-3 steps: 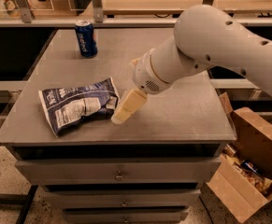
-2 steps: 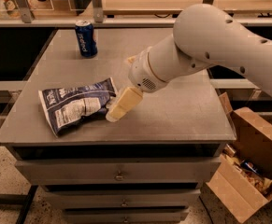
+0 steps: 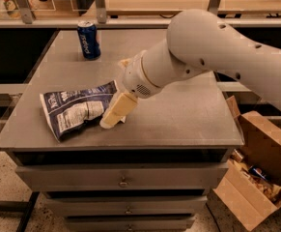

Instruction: Move blue chip bag near pepsi can

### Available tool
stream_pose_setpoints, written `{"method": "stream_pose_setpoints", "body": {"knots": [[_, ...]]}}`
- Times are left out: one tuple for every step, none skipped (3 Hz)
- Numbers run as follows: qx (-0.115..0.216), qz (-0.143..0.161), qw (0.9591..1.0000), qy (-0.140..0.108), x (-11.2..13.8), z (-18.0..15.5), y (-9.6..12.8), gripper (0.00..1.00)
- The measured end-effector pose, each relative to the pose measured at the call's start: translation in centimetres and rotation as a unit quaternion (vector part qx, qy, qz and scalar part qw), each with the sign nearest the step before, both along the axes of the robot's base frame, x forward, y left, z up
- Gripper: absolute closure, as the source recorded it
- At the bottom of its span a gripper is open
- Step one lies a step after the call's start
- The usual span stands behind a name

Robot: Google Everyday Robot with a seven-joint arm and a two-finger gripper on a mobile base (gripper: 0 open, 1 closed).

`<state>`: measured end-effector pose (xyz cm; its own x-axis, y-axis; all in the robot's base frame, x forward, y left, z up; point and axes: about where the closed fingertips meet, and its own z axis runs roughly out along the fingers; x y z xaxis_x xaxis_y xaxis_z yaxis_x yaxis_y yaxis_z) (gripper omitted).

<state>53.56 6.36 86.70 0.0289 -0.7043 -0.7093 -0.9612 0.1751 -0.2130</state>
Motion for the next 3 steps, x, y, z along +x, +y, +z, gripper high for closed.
{"method": "stream_pose_setpoints", "body": {"knots": [[0.004, 0.009, 0.9999, -0.004, 0.0, -0.6, 1.4, 0.00], [0.003, 0.020, 0.9998, -0.006, -0.4, -1.5, 2.7, 0.00], [0.002, 0.026, 0.9997, 0.000, -0.7, -2.4, 3.8, 0.18]]}}
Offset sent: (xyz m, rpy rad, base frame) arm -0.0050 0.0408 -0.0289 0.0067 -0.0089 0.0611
